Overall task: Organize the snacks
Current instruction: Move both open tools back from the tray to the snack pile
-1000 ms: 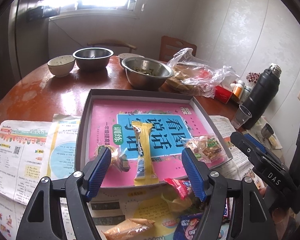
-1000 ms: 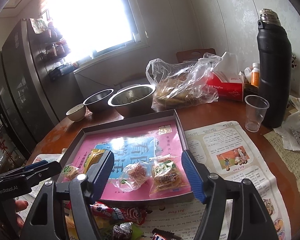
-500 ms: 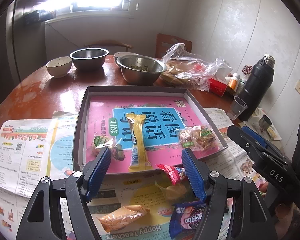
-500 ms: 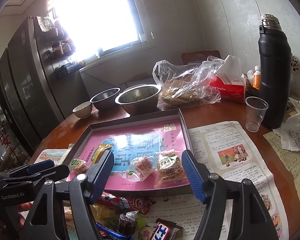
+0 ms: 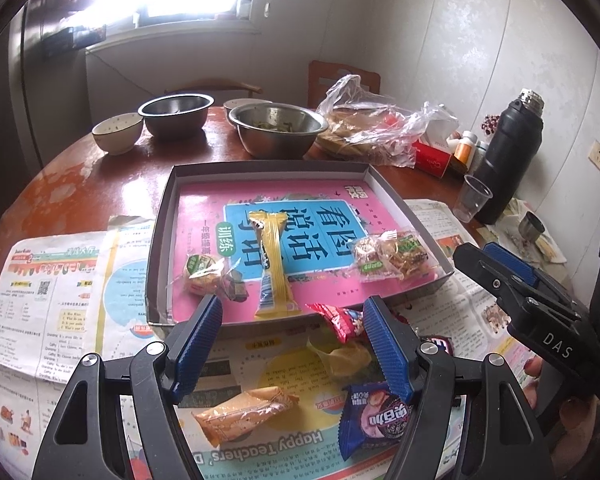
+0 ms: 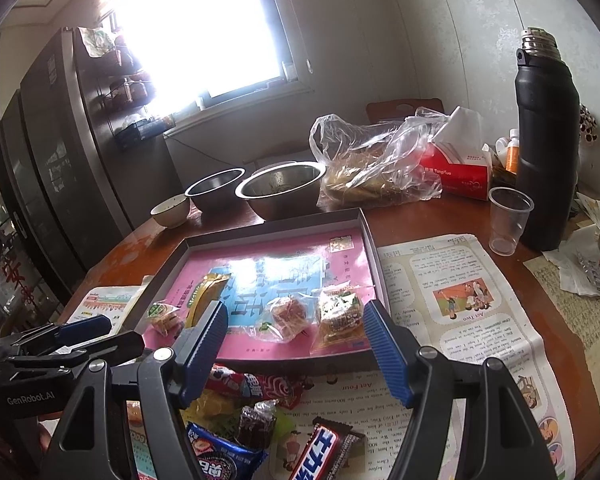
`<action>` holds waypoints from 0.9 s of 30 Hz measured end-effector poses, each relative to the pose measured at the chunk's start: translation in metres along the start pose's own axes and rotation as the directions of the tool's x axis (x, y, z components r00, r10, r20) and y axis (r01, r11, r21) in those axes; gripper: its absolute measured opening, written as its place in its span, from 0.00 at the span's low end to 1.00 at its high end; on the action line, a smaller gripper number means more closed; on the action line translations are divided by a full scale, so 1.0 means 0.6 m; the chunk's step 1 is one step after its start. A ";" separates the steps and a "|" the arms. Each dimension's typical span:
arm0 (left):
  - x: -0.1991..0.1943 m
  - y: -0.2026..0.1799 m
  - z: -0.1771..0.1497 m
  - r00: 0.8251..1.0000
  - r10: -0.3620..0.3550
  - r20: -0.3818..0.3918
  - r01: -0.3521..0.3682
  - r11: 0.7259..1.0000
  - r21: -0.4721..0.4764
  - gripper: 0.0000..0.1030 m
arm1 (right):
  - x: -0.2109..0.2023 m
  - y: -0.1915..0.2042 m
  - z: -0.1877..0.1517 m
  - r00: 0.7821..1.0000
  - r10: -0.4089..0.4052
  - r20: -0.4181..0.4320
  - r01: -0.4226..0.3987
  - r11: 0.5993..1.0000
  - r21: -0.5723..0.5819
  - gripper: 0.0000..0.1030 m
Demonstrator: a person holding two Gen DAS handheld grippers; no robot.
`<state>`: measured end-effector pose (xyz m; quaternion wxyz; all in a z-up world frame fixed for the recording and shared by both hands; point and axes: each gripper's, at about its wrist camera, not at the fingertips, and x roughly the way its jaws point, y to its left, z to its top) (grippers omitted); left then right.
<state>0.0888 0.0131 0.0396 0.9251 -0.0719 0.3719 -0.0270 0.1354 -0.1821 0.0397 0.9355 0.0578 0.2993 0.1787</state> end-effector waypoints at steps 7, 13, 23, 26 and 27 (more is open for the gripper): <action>0.001 -0.004 -0.012 1.000 0.003 -0.016 -0.003 1.000 0.008 0.72 | -0.008 -0.002 -0.011 1.000 -0.004 -0.008 0.004 1.000 -0.004 0.68; 0.001 -0.004 -0.020 1.000 0.007 -0.026 -0.007 1.000 0.014 0.72 | -0.016 -0.005 -0.015 1.000 -0.009 -0.008 0.009 1.000 -0.001 0.68; 0.000 -0.007 -0.032 0.999 0.002 -0.046 -0.001 1.000 0.027 0.73 | -0.027 -0.008 -0.016 1.000 -0.015 -0.005 0.015 1.000 0.000 0.68; 0.002 -0.007 -0.035 0.998 -0.005 -0.056 0.007 1.000 0.028 0.72 | -0.030 -0.008 -0.018 1.000 -0.015 -0.005 0.015 1.000 -0.001 0.68; 0.003 -0.008 -0.036 0.998 -0.005 -0.060 0.006 1.000 0.029 0.72 | -0.030 -0.008 -0.019 1.000 -0.014 -0.005 0.014 1.000 -0.001 0.68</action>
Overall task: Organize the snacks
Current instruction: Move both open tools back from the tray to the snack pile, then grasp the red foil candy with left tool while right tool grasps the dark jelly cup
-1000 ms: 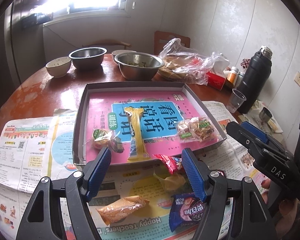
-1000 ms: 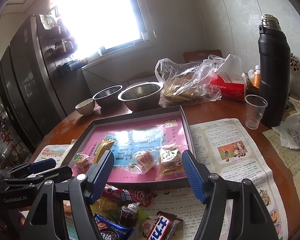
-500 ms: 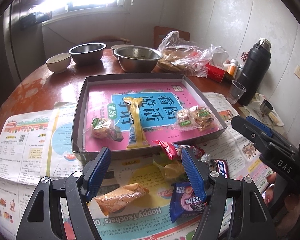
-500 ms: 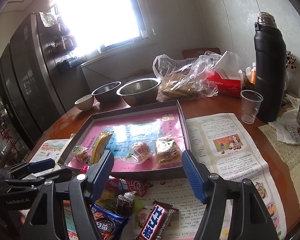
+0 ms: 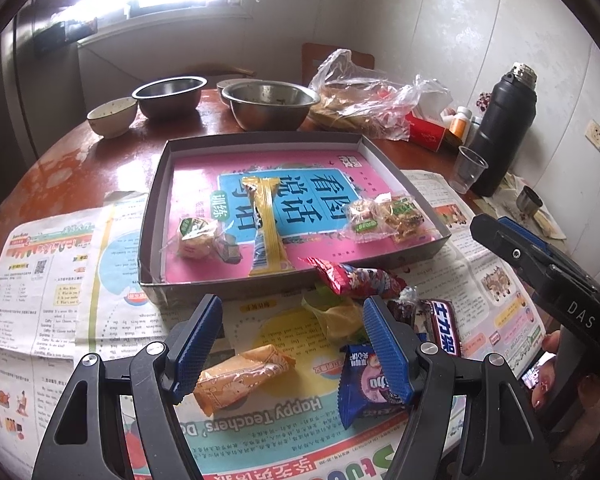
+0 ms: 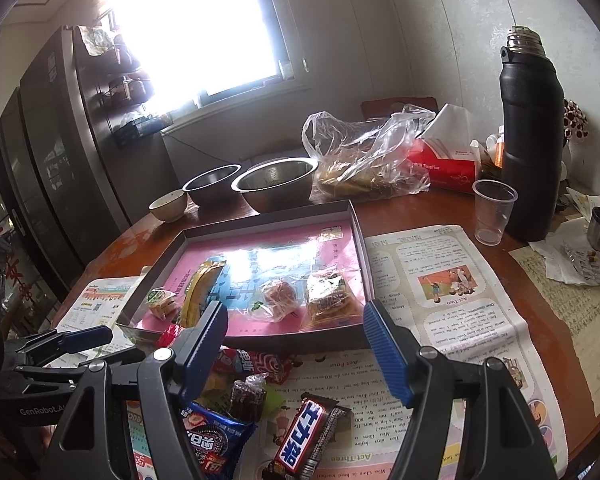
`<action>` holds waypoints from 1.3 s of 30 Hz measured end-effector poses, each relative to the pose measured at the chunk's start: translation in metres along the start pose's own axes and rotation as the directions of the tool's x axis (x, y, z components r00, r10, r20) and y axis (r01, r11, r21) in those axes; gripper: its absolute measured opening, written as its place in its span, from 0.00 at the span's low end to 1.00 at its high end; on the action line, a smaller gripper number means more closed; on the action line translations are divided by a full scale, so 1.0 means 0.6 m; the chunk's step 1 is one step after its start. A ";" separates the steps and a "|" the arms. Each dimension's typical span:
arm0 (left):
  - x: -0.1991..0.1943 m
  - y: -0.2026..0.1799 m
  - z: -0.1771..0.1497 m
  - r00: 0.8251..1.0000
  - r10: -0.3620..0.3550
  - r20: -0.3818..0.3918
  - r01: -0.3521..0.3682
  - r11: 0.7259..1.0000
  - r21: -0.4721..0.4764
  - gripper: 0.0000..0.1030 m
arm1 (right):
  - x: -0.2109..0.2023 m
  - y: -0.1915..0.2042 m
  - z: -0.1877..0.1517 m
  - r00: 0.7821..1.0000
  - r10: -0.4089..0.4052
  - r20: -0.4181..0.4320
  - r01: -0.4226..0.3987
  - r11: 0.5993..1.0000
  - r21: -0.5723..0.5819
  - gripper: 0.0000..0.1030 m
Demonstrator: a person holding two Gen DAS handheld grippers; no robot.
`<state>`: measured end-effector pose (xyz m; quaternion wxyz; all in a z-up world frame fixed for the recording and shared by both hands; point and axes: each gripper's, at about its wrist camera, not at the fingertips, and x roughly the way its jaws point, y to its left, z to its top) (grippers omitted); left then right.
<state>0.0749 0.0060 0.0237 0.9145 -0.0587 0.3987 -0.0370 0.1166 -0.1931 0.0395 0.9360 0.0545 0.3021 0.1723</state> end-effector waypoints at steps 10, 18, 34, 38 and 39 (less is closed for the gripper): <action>0.000 -0.013 -0.011 1.000 -0.012 -0.016 0.013 1.000 0.019 0.72 | -0.012 -0.006 -0.006 1.000 0.000 -0.002 0.000 1.000 0.008 0.68; 0.000 -0.020 -0.017 0.999 -0.018 -0.028 0.019 0.999 0.030 0.72 | -0.014 -0.005 -0.020 1.000 0.004 -0.022 -0.004 1.000 -0.003 0.68; 0.012 -0.015 -0.019 0.997 -0.056 -0.043 0.056 0.998 -0.004 0.72 | 0.011 0.016 -0.062 0.992 0.028 -0.121 -0.035 0.998 -0.057 0.68; 0.014 -0.009 -0.014 0.997 -0.063 -0.032 0.063 0.998 -0.019 0.72 | 0.027 0.026 -0.076 0.987 0.036 -0.158 -0.048 0.996 -0.077 0.68; 0.015 -0.006 -0.012 0.997 -0.069 -0.029 0.068 0.997 -0.027 0.72 | 0.030 0.029 -0.079 0.986 0.036 -0.165 -0.051 0.995 -0.083 0.68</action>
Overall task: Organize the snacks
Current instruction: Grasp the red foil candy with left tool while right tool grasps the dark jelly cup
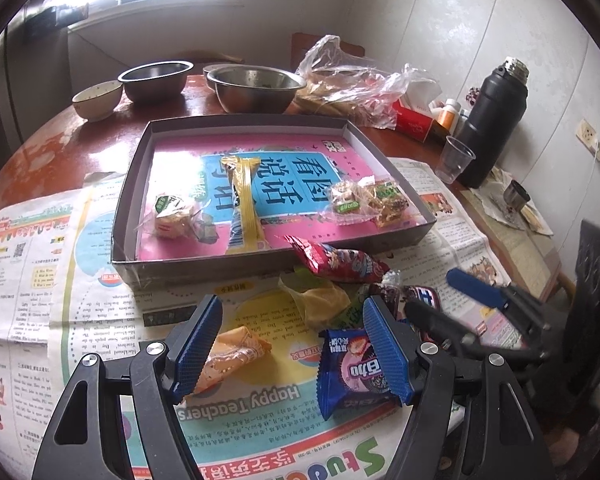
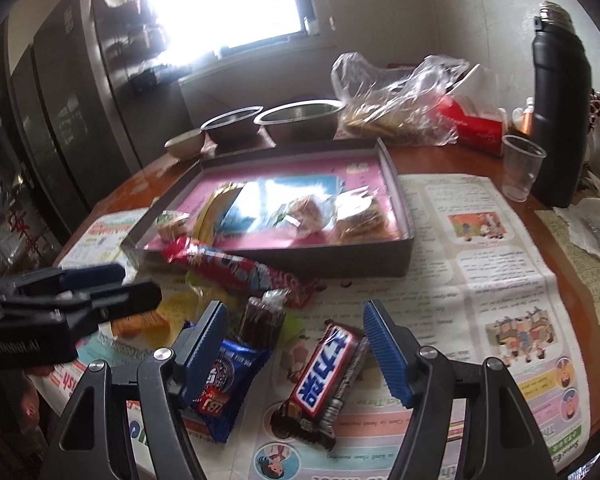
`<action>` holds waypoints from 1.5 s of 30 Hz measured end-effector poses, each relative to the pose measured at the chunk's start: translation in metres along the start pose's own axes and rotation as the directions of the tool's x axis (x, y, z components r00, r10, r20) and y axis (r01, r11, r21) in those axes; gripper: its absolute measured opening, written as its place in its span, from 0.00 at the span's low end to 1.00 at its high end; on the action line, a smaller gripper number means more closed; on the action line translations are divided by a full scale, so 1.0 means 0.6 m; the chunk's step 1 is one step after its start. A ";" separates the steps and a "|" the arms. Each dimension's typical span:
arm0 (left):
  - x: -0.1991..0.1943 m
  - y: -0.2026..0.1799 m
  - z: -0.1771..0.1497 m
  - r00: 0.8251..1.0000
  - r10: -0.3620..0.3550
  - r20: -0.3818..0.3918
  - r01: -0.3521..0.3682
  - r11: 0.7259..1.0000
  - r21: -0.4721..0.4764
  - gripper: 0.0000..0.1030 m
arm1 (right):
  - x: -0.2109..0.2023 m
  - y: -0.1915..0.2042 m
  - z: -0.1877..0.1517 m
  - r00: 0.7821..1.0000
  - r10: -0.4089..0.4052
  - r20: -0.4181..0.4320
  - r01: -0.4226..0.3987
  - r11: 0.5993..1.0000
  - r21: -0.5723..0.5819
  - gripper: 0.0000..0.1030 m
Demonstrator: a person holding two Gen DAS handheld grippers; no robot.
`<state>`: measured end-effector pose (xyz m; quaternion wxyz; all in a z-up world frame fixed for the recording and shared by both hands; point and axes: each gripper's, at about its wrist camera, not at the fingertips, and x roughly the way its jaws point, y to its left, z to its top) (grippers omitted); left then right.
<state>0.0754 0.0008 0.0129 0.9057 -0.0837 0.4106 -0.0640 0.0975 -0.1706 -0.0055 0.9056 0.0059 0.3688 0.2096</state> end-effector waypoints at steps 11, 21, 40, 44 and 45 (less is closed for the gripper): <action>0.023 0.011 0.012 0.998 -0.065 -0.008 0.064 0.997 -0.043 0.72 | 0.044 0.010 -0.011 0.997 0.039 -0.062 -0.039 0.999 0.002 0.49; 0.051 0.013 0.021 0.992 -0.124 -0.019 0.122 0.989 -0.080 0.62 | 0.065 0.024 -0.014 0.993 0.084 -0.084 -0.085 0.996 -0.017 0.33; 0.103 0.000 0.043 0.969 -0.240 -0.051 0.230 0.960 -0.157 0.26 | 0.077 0.017 -0.014 0.992 0.093 -0.082 -0.095 0.995 -0.024 0.33; 0.110 -0.007 0.045 0.967 -0.249 -0.055 0.239 0.959 -0.151 0.22 | 0.079 0.014 -0.014 0.992 0.098 -0.073 -0.100 0.995 -0.019 0.32; 0.111 -0.008 0.045 0.967 -0.249 -0.052 0.239 0.959 -0.153 0.21 | 0.078 0.014 -0.015 0.992 0.099 -0.073 -0.101 0.995 -0.018 0.32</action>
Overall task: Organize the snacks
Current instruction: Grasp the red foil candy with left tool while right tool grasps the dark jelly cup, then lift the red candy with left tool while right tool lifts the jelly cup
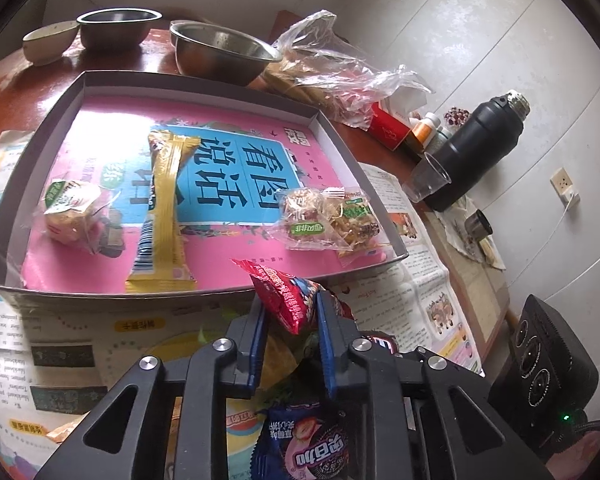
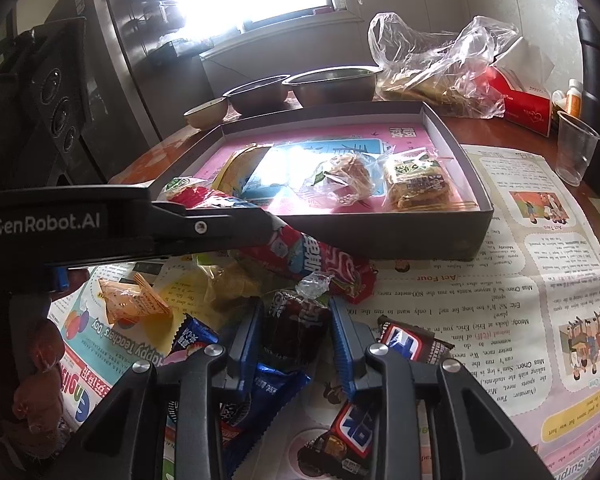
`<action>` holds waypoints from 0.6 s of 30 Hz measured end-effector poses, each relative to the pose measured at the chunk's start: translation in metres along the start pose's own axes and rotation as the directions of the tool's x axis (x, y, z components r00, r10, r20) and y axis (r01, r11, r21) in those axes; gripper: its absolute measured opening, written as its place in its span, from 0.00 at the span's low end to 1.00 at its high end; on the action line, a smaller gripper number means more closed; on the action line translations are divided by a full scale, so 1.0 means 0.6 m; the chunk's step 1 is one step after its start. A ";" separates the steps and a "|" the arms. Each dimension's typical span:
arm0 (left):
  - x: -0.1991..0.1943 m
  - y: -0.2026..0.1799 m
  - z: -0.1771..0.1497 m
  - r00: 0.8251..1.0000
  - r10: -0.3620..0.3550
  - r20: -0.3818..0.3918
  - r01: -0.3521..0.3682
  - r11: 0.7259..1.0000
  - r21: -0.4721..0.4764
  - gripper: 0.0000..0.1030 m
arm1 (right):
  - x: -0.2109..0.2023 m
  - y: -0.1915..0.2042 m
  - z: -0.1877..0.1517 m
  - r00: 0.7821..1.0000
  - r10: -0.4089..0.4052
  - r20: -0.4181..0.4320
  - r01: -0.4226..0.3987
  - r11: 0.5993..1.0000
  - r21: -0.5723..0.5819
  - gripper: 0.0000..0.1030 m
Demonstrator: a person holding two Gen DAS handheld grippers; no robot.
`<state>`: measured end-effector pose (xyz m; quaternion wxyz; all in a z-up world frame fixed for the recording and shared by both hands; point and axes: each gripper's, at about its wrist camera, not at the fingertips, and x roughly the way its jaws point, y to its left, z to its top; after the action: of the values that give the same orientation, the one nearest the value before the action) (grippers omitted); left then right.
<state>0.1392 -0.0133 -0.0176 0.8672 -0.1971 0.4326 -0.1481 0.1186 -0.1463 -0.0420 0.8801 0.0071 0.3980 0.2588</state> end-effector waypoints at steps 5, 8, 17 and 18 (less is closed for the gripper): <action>-0.004 -0.004 -0.001 1.000 -0.012 0.027 0.012 1.000 0.013 0.17 | -0.005 -0.007 0.000 1.000 0.004 0.014 -0.004 1.000 0.016 0.31; -0.013 -0.007 -0.001 0.999 -0.010 0.050 0.008 1.000 0.028 0.16 | -0.010 -0.013 0.001 1.000 0.000 0.022 -0.001 1.000 0.027 0.29; -0.046 -0.004 -0.001 0.995 -0.002 0.097 -0.002 0.999 0.032 0.15 | -0.023 -0.017 0.003 0.999 -0.012 0.041 0.010 0.999 0.039 0.28; -0.050 -0.004 -0.002 0.995 -0.002 0.100 -0.001 0.999 0.032 0.15 | -0.025 -0.018 0.003 0.999 -0.014 0.045 0.012 0.999 0.039 0.28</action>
<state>0.1208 -0.0027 0.0036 0.8908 -0.1907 0.3861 -0.1452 0.1163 -0.1622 -0.0325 0.8902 0.0275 0.3831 0.2449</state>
